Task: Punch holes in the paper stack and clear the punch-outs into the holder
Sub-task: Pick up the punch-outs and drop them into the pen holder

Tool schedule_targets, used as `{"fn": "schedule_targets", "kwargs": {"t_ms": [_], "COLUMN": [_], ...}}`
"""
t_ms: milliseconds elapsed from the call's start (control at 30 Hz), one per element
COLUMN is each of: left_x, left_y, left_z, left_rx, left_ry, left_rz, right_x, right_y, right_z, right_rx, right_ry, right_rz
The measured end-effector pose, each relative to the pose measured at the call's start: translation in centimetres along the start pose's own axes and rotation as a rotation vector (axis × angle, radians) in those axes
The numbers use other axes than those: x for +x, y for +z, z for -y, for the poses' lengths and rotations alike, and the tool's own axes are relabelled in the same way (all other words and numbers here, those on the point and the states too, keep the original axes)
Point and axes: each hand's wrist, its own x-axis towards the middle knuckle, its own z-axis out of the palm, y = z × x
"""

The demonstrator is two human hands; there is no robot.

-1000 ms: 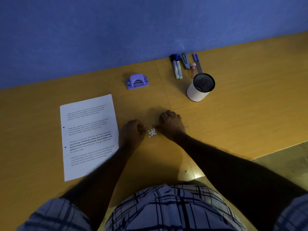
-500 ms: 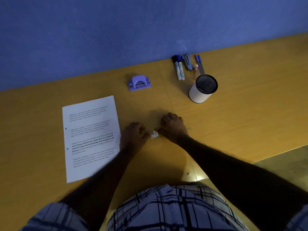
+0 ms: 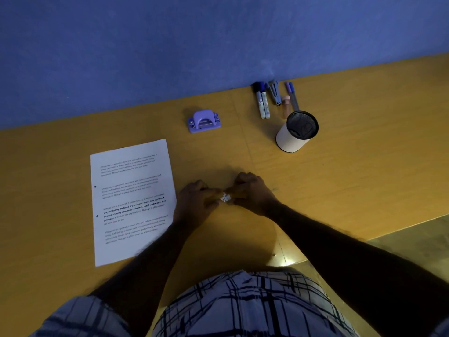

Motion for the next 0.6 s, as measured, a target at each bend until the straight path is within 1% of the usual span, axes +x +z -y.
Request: {"fn": "schedule_targets", "kwargs": {"t_ms": [67,233,333,500,600], "left_x": [0.1,0.4,0.2,0.0,0.0], "left_y": [0.2,1.3,1.7,2.5,2.8], "left_z": [-0.1,0.1,0.2,-0.3,-0.3], "left_rx": [0.005,0.005,0.007,-0.041,-0.026], "left_ry": [0.011,0.044,0.051,-0.009,-0.018], "left_rz": [-0.015,-0.118,-0.142,-0.195,-0.232], "right_x": [-0.1,0.0,-0.2,-0.5,-0.4], "right_y": [0.2,1.0,1.2,1.5,1.6], "right_z": [0.1,0.1,0.4,0.8,1.0], "right_rx": [0.006,0.025,0.046,0.102,0.128], "right_ry": [0.001,0.016,0.028,0.060,0.075], "right_rz": [-0.039,-0.142,-0.177,-0.235,-0.271]}}
